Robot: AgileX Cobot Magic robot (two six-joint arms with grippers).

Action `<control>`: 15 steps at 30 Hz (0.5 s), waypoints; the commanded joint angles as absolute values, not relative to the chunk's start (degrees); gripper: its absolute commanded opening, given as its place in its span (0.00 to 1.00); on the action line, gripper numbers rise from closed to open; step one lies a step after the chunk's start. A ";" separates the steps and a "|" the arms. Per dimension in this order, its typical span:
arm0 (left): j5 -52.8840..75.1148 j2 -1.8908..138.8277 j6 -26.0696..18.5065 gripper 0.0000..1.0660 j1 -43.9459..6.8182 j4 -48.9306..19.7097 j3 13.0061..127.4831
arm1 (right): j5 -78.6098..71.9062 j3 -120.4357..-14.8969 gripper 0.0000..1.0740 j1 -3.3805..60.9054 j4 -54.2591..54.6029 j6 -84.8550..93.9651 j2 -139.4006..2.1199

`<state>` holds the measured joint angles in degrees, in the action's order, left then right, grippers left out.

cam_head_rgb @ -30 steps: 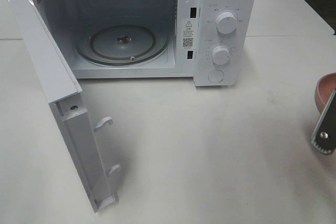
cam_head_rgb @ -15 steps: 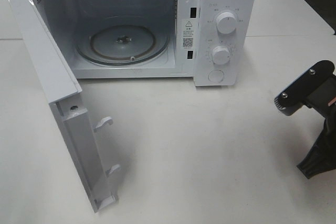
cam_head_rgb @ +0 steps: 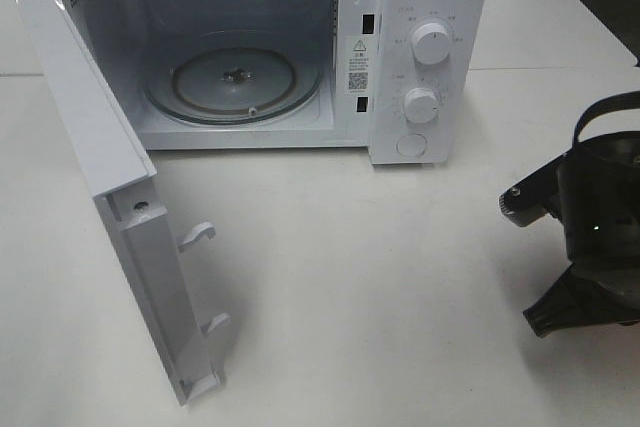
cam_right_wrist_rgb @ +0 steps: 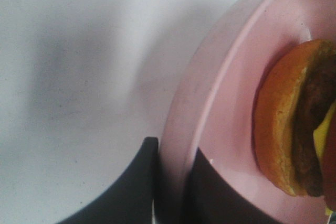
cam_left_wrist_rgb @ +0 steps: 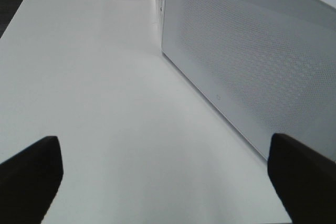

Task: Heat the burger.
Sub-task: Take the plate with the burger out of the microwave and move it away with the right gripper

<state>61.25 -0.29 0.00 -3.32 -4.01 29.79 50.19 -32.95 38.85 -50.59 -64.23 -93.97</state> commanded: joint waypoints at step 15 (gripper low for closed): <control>61.13 -0.63 0.00 0.92 -3.15 -3.95 29.56 | 53.17 -33.23 0.10 38.67 -59.36 -77.92 -106.57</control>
<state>61.25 -0.29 0.00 -3.32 -4.01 29.79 49.50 -33.17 38.85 -56.89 -77.29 -106.34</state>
